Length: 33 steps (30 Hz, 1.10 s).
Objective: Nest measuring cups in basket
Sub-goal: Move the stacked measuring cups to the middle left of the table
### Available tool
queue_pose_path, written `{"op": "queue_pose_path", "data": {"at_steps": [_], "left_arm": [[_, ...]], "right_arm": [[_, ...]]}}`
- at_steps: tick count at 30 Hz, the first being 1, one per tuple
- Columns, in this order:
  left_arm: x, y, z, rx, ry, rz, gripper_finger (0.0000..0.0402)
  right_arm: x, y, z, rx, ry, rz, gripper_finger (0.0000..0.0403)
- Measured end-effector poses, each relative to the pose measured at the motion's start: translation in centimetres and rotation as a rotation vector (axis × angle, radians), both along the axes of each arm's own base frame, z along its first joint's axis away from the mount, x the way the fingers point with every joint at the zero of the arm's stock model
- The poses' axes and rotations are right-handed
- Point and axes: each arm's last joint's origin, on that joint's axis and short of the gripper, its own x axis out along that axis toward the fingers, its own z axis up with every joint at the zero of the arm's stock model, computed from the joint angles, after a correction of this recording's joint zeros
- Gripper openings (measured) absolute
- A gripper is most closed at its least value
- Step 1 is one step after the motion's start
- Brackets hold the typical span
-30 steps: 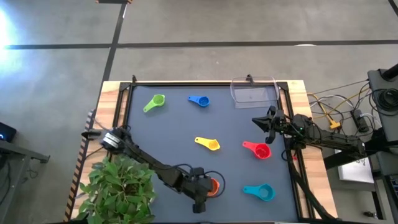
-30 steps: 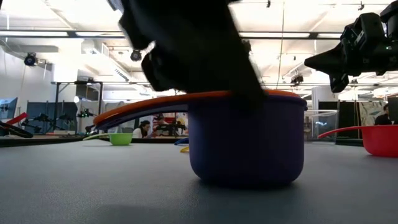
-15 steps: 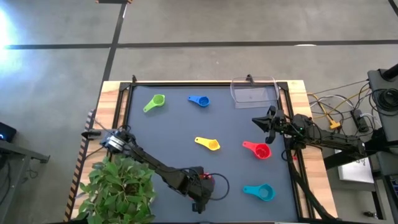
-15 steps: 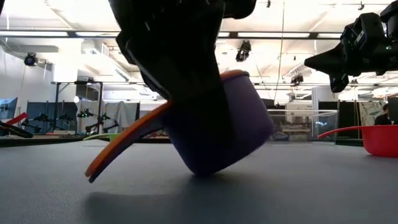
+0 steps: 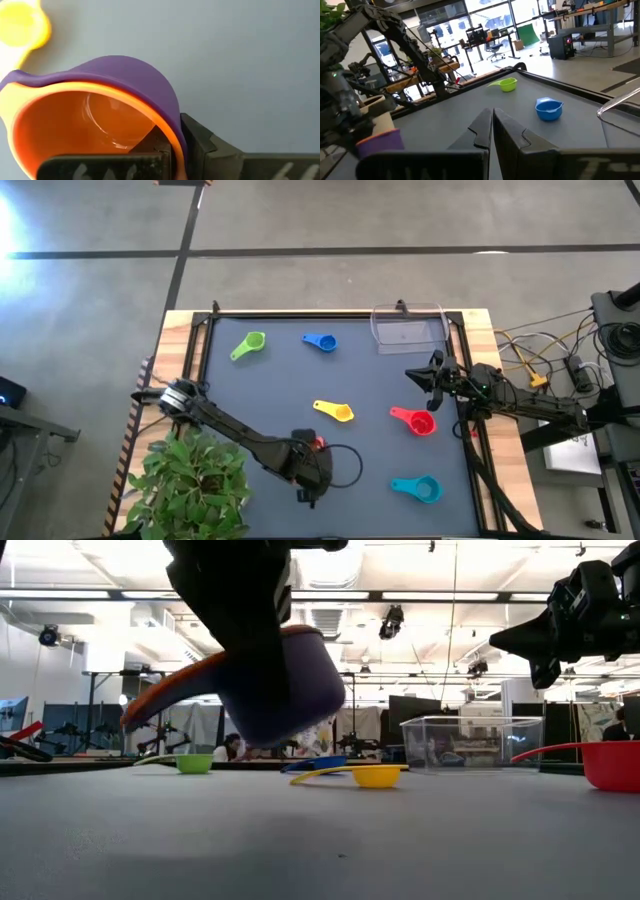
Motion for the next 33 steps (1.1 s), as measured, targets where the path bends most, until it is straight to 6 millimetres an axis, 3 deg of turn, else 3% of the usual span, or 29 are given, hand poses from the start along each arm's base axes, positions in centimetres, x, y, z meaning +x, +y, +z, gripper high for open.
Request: {"op": "queue_pose_path", "data": {"at_steps": [6, 13, 21, 25, 33], "left_arm": [[-0.9, 3.4, 1.7, 0.037, 0.025, 0.001, 0.0003], [-4.1, 8.9, 2.1, -0.008, 0.001, 0.062, 0.0002], [-7.4, 15.2, 0.7, -0.136, -0.011, 0.172, 0.0002], [-7.9, 16.8, -0.6, -0.117, 0.039, 0.147, 0.0002], [-7.8, 18.6, -1.1, -0.163, 0.055, 0.105, 0.0010]], "right_arm": [[0.0, 0.0, 0.0, 0.000, 0.000, 0.000, 0.0009], [0.0, 0.0, 0.0, 0.000, 0.000, 0.000, 0.0009], [0.0, 0.0, 0.0, 0.000, 0.000, 0.000, 0.0009], [0.0, 0.0, 0.0, 0.000, 0.000, 0.000, 0.0009], [0.0, 0.0, 0.0, 0.000, 0.000, 0.000, 0.0009]]}}
